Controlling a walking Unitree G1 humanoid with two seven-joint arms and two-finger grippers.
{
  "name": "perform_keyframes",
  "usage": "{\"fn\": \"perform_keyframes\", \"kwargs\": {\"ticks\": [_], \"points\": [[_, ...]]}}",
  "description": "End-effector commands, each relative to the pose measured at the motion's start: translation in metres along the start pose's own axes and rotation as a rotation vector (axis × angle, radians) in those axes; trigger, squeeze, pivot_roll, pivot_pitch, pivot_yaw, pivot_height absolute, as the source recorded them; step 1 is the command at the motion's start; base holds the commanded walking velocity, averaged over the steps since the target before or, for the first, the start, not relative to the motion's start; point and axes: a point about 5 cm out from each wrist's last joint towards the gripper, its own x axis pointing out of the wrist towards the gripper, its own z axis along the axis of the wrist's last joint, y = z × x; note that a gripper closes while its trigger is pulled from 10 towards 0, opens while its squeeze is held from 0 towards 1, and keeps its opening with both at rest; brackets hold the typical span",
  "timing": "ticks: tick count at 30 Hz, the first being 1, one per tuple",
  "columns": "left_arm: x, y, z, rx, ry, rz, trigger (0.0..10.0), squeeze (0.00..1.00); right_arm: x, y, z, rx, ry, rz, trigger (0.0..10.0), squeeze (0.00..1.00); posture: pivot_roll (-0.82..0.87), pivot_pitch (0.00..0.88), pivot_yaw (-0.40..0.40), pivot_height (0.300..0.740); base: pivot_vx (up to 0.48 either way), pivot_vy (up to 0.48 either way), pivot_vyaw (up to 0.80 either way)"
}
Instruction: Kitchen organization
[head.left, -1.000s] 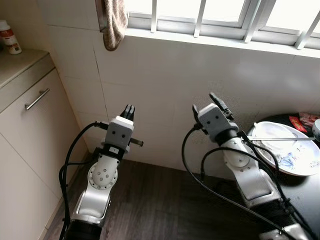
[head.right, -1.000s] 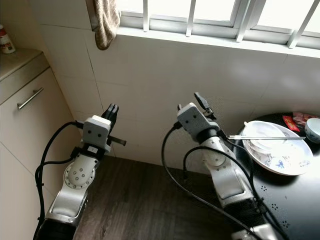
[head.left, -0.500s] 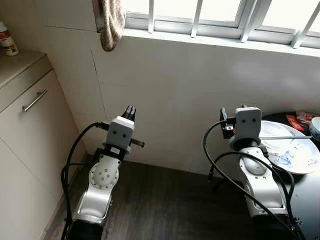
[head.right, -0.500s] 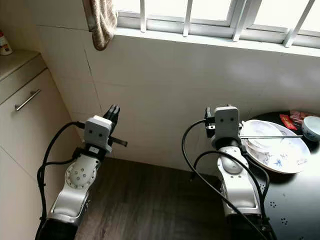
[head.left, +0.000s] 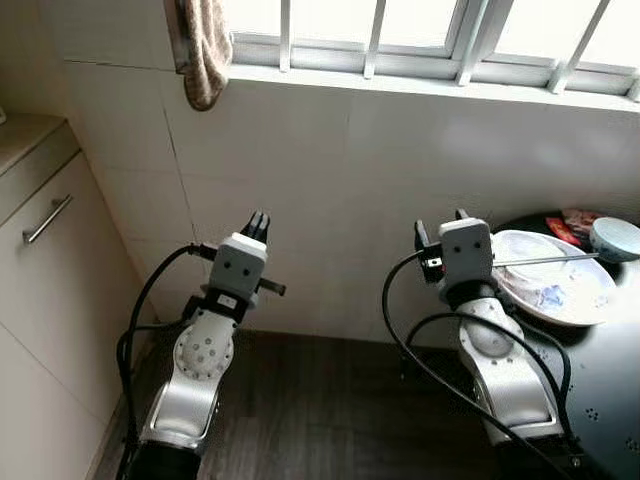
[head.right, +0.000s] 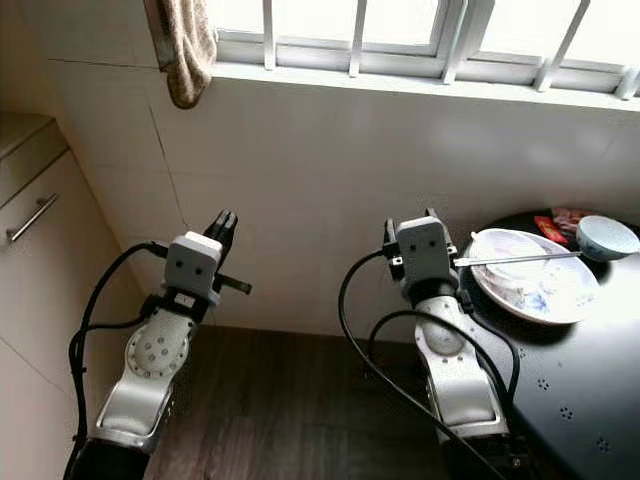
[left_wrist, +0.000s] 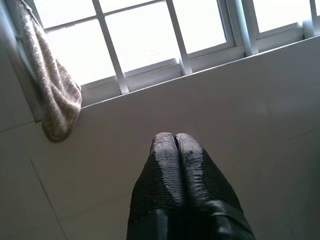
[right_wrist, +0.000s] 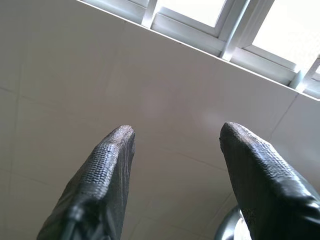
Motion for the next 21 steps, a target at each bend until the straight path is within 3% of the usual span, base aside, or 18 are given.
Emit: {"fn": "perform_keyframes", "kwargs": {"ticks": [1, 10, 21], "points": [[0.0009, -0.0031, 0.003, -0.008, -0.02, -0.016, 10.0, 0.0, -0.0007, -0.0045, 0.0055, -0.025, -0.031, -0.012, 10.0, 0.0, -0.04, 0.0, -0.075, 0.74, 0.398, 0.0, 0.0], [0.0007, -0.0054, 0.003, -0.009, -0.021, -0.017, 10.0, 0.0, -0.0013, -0.0034, 0.0056, -0.034, -0.038, -0.006, 10.0, 0.0, -0.04, 0.0, -0.078, 0.74, 0.358, 0.0, 0.0], [0.0008, -0.0062, 0.0044, -0.018, -0.032, -0.012, 10.0, 0.0, -0.0011, -0.0001, 0.0074, -0.048, -0.057, 0.023, 10.0, 0.0, -0.05, 0.0, -0.082, 0.74, 0.0, 0.0, 0.0]]}}
